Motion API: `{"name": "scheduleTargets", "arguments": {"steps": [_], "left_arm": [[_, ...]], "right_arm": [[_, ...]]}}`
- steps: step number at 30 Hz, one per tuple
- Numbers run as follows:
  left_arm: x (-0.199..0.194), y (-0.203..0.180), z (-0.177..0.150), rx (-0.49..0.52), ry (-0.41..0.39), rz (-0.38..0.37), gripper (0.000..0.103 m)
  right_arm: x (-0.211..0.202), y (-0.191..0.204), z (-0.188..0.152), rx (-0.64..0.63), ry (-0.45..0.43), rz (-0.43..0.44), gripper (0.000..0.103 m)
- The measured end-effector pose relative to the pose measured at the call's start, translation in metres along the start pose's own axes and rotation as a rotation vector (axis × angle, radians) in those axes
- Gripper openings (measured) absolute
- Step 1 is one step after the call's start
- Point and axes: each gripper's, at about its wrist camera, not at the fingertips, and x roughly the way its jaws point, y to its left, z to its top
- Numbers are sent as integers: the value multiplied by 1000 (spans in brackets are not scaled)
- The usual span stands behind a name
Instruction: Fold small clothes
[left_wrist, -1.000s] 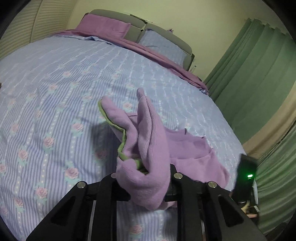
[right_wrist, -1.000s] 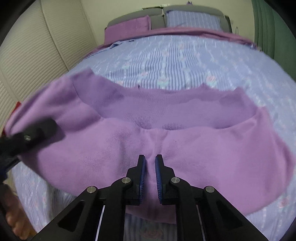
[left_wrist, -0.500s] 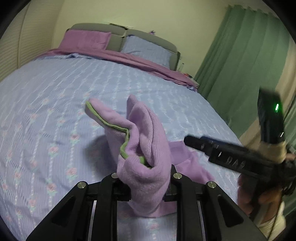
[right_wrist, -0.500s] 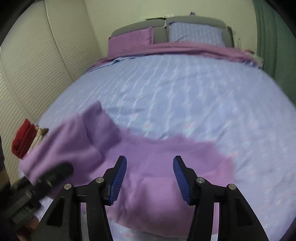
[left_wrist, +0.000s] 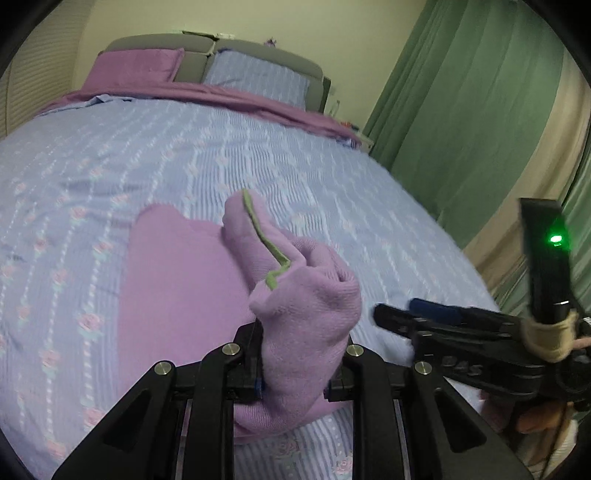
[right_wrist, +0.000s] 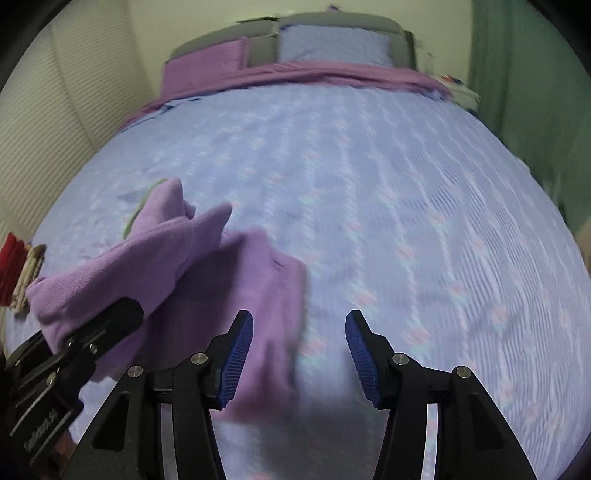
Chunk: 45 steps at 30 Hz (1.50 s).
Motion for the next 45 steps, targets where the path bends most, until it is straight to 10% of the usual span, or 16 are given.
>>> {"name": "scheduleTargets", "arguments": {"steps": [10,17,21,30,45], "left_arm": [[47,-21,-30,114,62,115,27],[33,-32,-23,127,92,-5,78],[-3,-31,-17,117,53,-38,84],[-64,37,-31,163,-23,119,86],[-28,77,-65,188,80,180,81]], "right_arm": [[-9,-46,-32,95,-11,6,54],[-23,-45,-37,106,-40,4,54],[-35,-47,-40,131,-63,6,54],[-45,-6,-37,101,-101,91,54],[-7,62,-31,7,-66,106,54]]}}
